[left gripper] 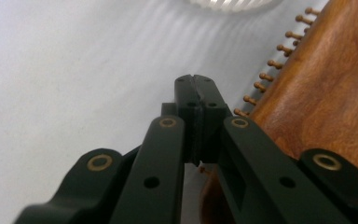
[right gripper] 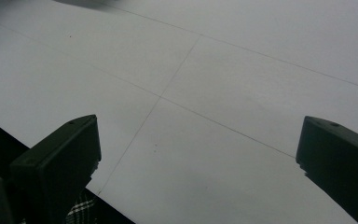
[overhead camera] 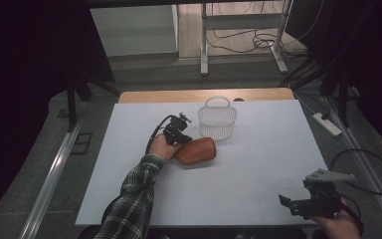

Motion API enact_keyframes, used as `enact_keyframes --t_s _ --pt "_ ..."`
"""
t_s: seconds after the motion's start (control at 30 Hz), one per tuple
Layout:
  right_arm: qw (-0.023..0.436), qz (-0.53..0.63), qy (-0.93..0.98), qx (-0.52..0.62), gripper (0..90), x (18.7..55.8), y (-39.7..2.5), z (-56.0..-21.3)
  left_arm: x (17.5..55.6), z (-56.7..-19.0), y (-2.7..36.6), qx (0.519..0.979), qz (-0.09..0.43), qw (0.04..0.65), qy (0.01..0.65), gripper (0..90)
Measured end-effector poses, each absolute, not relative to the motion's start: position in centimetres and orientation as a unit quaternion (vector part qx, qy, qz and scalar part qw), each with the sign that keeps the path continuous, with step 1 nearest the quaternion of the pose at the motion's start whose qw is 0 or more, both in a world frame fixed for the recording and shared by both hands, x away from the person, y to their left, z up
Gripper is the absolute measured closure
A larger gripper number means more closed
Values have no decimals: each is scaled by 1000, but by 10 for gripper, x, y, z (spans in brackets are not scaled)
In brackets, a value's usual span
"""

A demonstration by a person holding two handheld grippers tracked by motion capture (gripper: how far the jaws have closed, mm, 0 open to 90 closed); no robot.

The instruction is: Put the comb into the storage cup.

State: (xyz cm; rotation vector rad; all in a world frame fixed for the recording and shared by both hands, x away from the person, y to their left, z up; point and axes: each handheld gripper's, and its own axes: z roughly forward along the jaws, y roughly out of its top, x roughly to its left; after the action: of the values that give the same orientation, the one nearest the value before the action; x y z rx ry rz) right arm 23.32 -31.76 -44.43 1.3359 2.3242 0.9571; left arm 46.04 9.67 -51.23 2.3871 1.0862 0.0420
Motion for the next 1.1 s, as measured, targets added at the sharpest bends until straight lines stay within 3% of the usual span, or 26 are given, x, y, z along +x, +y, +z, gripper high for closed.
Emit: enact_keyframes --t_s 1.1 --pt "147 331 809 463 1 234 -317 -444 435 -505 136 869 6 253 426 893"
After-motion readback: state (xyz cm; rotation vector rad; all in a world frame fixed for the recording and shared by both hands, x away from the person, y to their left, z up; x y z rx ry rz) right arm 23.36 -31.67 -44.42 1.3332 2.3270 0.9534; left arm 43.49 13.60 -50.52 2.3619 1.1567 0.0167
